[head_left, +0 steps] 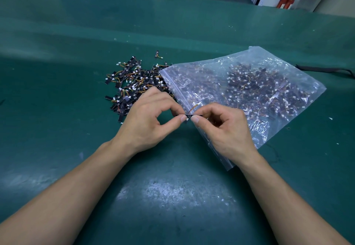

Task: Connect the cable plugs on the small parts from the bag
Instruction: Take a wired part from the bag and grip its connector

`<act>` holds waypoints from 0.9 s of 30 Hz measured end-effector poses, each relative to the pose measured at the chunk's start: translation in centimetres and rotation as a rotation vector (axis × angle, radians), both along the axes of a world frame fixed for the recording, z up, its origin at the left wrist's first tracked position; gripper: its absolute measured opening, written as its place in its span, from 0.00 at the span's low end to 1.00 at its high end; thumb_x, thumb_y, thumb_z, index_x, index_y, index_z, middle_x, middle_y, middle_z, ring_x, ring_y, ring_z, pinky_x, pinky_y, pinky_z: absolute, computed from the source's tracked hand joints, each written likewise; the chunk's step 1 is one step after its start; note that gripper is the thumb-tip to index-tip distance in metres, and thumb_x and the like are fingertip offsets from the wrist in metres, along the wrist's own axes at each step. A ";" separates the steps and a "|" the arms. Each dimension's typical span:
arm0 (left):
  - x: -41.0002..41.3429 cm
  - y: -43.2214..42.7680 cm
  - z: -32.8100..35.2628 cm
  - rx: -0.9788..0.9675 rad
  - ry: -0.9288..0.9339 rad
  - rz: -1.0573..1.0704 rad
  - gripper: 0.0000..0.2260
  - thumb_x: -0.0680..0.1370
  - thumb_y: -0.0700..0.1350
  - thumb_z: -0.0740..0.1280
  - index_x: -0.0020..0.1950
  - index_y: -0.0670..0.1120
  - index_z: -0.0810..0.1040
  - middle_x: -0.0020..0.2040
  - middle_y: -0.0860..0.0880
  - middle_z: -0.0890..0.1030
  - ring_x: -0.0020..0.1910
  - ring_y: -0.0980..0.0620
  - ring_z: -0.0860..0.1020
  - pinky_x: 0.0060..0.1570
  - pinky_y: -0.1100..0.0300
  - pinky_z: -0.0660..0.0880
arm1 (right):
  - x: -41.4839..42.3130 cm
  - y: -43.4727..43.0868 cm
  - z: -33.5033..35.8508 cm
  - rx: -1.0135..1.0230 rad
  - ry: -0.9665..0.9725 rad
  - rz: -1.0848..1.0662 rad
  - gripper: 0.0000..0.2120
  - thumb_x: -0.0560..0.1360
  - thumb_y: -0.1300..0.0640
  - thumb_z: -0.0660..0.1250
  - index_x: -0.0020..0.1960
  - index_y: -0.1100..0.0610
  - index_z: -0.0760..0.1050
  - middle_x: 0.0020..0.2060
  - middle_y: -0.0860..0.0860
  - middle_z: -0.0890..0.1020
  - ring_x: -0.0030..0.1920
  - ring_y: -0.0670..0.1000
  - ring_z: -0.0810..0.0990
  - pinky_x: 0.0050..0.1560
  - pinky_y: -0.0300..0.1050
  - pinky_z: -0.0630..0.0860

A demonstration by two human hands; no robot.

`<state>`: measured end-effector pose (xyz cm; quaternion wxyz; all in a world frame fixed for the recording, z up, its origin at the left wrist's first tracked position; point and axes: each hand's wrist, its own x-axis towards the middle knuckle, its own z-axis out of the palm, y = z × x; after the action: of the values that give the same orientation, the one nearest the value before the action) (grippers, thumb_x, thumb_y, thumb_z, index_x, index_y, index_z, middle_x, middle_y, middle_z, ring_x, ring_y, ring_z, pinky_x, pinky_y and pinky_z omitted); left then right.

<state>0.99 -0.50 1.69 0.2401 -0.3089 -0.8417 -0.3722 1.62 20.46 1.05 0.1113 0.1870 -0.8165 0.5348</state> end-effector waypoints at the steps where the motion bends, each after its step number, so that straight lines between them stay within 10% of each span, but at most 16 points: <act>1: 0.0 0.0 0.0 -0.001 0.005 -0.003 0.03 0.76 0.42 0.74 0.43 0.45 0.83 0.41 0.52 0.82 0.42 0.47 0.76 0.48 0.58 0.71 | 0.0 0.0 -0.1 -0.010 -0.003 -0.001 0.01 0.73 0.54 0.74 0.44 0.51 0.84 0.32 0.40 0.80 0.28 0.42 0.71 0.33 0.31 0.66; 27: -0.3 0.1 -0.2 -0.007 0.025 -0.026 0.04 0.77 0.45 0.74 0.43 0.46 0.83 0.40 0.52 0.82 0.42 0.47 0.76 0.48 0.56 0.72 | 0.0 0.3 -0.1 0.030 0.051 -0.012 0.01 0.73 0.55 0.76 0.44 0.50 0.86 0.34 0.39 0.83 0.27 0.42 0.73 0.33 0.29 0.66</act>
<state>0.66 -0.44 1.53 0.2445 -0.3251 -0.8360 -0.3682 1.61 20.77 0.91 0.1327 0.1974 -0.8223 0.5170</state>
